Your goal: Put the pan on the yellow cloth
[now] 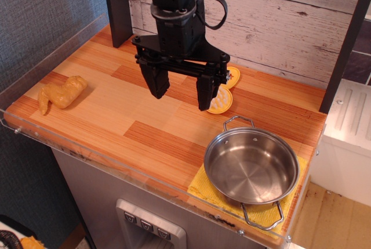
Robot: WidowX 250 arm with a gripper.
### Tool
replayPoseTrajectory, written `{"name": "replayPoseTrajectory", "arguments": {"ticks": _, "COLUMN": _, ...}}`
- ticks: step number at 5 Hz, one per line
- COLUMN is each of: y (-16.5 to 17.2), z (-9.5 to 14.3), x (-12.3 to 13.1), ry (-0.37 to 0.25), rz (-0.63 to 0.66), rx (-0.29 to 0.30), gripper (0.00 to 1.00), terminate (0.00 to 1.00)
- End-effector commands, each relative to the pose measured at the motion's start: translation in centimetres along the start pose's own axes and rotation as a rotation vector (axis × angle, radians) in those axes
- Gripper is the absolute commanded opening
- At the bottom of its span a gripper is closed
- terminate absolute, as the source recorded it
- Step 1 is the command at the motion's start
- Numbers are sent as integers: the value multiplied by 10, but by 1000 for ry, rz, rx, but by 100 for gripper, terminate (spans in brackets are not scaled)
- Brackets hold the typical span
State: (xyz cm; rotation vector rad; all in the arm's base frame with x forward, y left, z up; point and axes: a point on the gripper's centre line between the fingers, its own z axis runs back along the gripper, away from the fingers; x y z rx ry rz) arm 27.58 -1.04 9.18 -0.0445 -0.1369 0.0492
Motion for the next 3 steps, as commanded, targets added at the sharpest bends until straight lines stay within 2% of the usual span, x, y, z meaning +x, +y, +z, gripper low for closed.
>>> {"name": "replayPoseTrajectory", "arguments": {"ticks": 1, "y": 3, "z": 14, "x": 1, "ry": -36, "rz": -9, "rx": 9, "gripper": 100, "terminate": 0}}
{"name": "replayPoseTrajectory", "arguments": {"ticks": 2, "y": 3, "z": 14, "x": 1, "ry": -36, "rz": -9, "rx": 9, "gripper": 100, "terminate": 0}}
{"name": "replayPoseTrajectory", "arguments": {"ticks": 3, "y": 3, "z": 14, "x": 1, "ry": -36, "rz": -9, "rx": 9, "gripper": 100, "terminate": 100}}
